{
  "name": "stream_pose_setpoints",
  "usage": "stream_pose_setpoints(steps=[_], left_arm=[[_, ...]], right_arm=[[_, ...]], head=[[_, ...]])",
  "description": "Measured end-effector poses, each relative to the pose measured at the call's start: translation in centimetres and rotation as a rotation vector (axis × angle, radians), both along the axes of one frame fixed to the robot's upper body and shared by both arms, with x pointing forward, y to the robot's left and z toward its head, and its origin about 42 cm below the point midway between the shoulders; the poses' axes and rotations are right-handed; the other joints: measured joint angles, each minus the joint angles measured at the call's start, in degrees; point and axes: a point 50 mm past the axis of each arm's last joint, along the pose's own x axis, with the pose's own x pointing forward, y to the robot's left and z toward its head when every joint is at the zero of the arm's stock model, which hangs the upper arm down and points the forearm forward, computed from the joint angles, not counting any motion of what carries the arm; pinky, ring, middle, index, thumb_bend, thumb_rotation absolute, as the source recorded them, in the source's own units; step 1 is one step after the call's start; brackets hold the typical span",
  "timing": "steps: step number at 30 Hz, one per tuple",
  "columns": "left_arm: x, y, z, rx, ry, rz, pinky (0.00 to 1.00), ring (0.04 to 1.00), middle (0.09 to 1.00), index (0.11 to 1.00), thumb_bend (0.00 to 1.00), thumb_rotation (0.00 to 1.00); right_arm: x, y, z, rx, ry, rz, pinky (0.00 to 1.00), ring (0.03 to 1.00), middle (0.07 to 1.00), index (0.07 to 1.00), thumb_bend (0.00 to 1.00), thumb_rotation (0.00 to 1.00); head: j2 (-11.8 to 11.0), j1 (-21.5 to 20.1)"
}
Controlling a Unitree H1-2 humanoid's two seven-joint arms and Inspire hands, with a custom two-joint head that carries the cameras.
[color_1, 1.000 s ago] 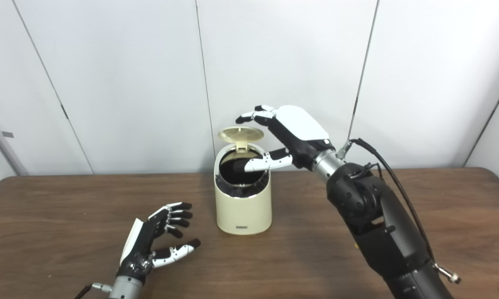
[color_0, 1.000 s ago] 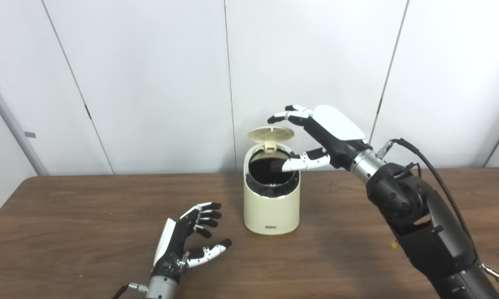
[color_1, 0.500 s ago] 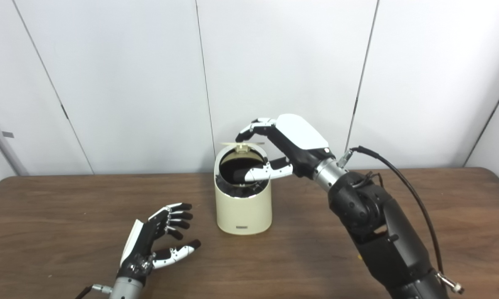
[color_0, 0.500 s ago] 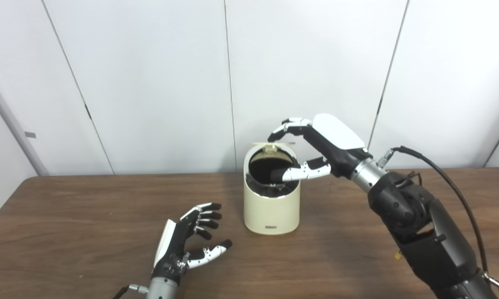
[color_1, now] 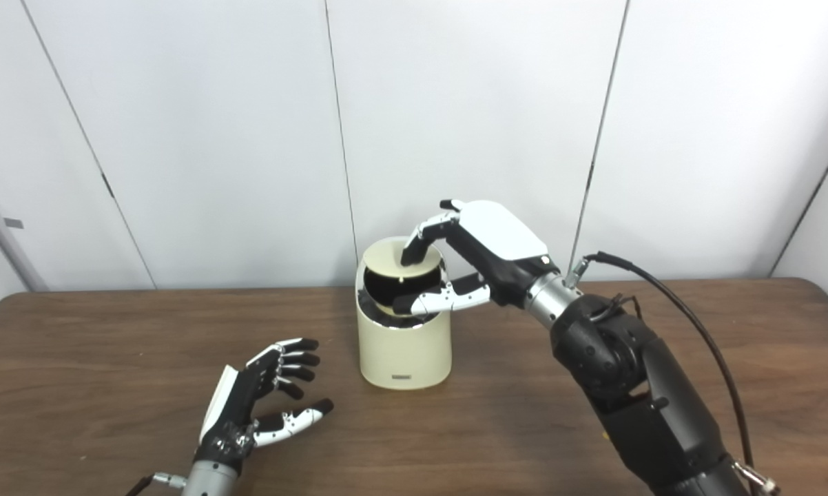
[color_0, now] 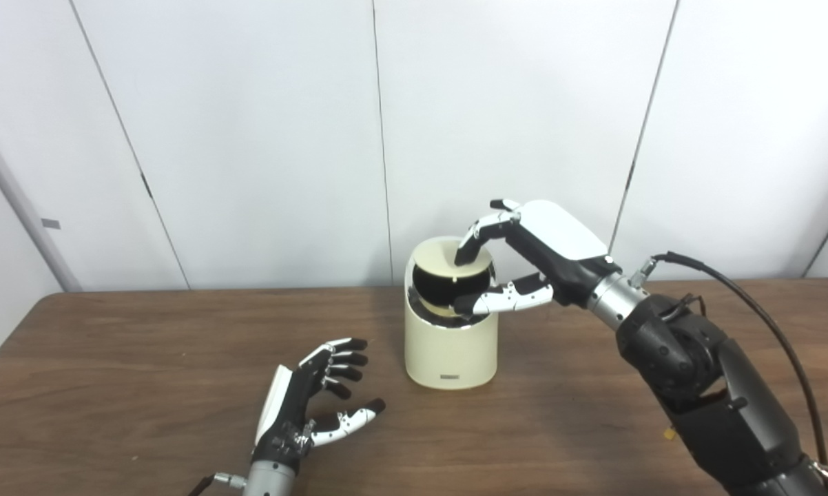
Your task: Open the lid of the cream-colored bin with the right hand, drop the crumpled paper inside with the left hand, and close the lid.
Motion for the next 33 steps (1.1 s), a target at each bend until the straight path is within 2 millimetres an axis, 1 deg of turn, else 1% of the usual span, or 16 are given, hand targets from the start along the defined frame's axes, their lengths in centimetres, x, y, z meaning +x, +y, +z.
stream_pose_setpoints(steps=[1,5,8,10,11,14,16,20,22,25,32,33], left_arm=[[0.0,0.0,0.0,-0.001,0.004,0.001,0.52,0.637,0.694,0.749,0.67,0.00],[0.0,-0.2,0.0,-0.006,0.009,0.003,0.52,0.639,0.695,0.749,0.67,0.01],[-0.1,-0.3,-0.1,-0.010,0.009,0.003,0.52,0.637,0.694,0.750,0.66,0.00],[-0.1,-0.4,-0.1,-0.012,0.009,0.003,0.52,0.637,0.693,0.750,0.66,0.01],[-0.1,-0.4,-0.1,-0.012,0.009,0.003,0.52,0.638,0.693,0.750,0.67,0.01],[-0.1,-0.4,-0.1,-0.012,0.008,0.004,0.52,0.640,0.694,0.750,0.67,0.01],[-0.1,-0.4,-0.1,-0.012,0.008,0.004,0.52,0.643,0.696,0.751,0.67,0.01],[-0.1,-0.5,-0.1,-0.013,0.008,0.004,0.52,0.643,0.696,0.751,0.67,0.01],[-0.1,-0.5,-0.1,-0.012,0.008,0.004,0.52,0.643,0.695,0.749,0.67,0.00],[-0.1,-0.5,-0.1,-0.012,0.008,0.004,0.53,0.647,0.697,0.749,0.67,0.01],[-0.2,-0.5,-0.1,-0.013,0.008,0.004,0.52,0.641,0.697,0.751,0.67,0.02],[-0.2,-0.5,-0.1,-0.013,0.007,0.004,0.52,0.641,0.697,0.750,0.67,0.02]], right_arm=[[-0.1,0.1,-0.2,-0.007,0.007,0.004,0.97,0.811,0.620,0.585,0.62,0.72],[-0.3,0.2,-0.6,-0.046,0.002,0.037,0.93,0.805,0.618,0.588,0.64,0.68],[-0.3,0.5,-1.0,-0.073,-0.017,0.064,0.92,0.803,0.614,0.588,0.67,0.73],[-0.3,0.6,-1.4,-0.097,-0.021,0.067,0.91,0.802,0.611,0.589,0.67,0.73],[-0.4,0.7,-1.6,-0.106,-0.022,0.069,0.92,0.805,0.612,0.592,0.67,0.70],[-0.5,0.8,-1.8,-0.120,-0.029,0.084,0.93,0.805,0.612,0.592,0.66,0.66],[-0.5,0.9,-1.9,-0.128,-0.033,0.092,0.94,0.811,0.613,0.594,0.67,0.67],[-0.6,1.2,-2.1,-0.162,-0.063,0.110,0.93,0.806,0.614,0.592,0.66,0.67],[-0.7,1.3,-2.2,-0.169,-0.073,0.119,0.92,0.801,0.607,0.584,0.66,0.63],[-0.7,1.4,-2.4,-0.177,-0.081,0.133,0.92,0.796,0.604,0.579,0.67,0.61],[-0.8,1.5,-2.4,-0.188,-0.086,0.133,0.92,0.801,0.607,0.590,0.66,0.63],[-0.8,1.5,-2.4,-0.189,-0.084,0.133,0.92,0.805,0.609,0.596,0.66,0.64]], head=[[0.00,0.00],[0.00,0.18],[0.26,0.44],[0.26,0.53],[0.35,0.53],[0.35,0.53],[0.35,0.53],[0.53,0.70],[0.70,0.70],[0.70,0.70],[1.06,0.79],[1.23,0.88]])
